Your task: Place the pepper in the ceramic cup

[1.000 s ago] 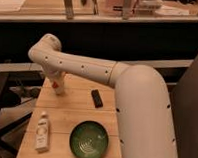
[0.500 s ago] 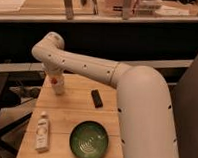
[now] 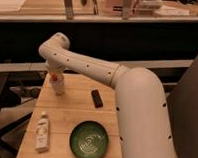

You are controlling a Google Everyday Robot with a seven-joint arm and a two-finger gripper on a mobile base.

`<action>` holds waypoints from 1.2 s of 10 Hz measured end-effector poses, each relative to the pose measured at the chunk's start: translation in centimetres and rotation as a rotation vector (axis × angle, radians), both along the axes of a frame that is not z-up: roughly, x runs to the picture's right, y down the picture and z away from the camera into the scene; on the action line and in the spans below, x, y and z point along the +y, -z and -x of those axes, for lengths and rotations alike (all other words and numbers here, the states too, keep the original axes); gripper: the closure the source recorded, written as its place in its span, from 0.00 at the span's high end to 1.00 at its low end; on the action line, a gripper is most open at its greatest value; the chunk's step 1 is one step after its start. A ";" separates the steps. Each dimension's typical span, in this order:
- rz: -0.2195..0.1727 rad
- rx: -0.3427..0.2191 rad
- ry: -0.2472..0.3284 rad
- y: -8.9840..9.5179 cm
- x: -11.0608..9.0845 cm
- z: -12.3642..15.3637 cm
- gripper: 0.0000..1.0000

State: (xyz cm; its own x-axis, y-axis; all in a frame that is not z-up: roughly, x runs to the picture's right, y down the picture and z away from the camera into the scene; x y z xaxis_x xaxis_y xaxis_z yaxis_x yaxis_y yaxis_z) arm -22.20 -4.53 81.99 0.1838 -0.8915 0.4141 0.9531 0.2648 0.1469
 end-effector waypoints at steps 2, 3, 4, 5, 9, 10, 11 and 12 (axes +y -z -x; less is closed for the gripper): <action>-0.017 0.002 0.033 -1.2 -0.5 -0.7 0.04; -0.024 0.004 0.049 -1.7 -0.7 -0.8 0.06; -0.028 0.006 0.060 -2.0 -0.7 -0.7 0.16; -0.031 0.005 0.066 -2.1 -0.7 -0.6 0.25; -0.028 -0.010 0.064 -2.5 -0.1 0.0 0.63; -0.028 -0.009 0.064 -2.5 -0.1 0.1 0.67; -0.029 -0.008 0.064 -2.3 -0.4 -0.2 0.65; -0.028 -0.008 0.064 -2.3 -0.4 -0.4 0.59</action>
State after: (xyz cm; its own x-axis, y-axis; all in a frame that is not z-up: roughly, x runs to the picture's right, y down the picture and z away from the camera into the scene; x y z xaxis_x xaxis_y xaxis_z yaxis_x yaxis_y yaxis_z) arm -21.85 -4.93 84.31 0.1227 -0.9126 0.3899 0.9667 0.1989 0.1612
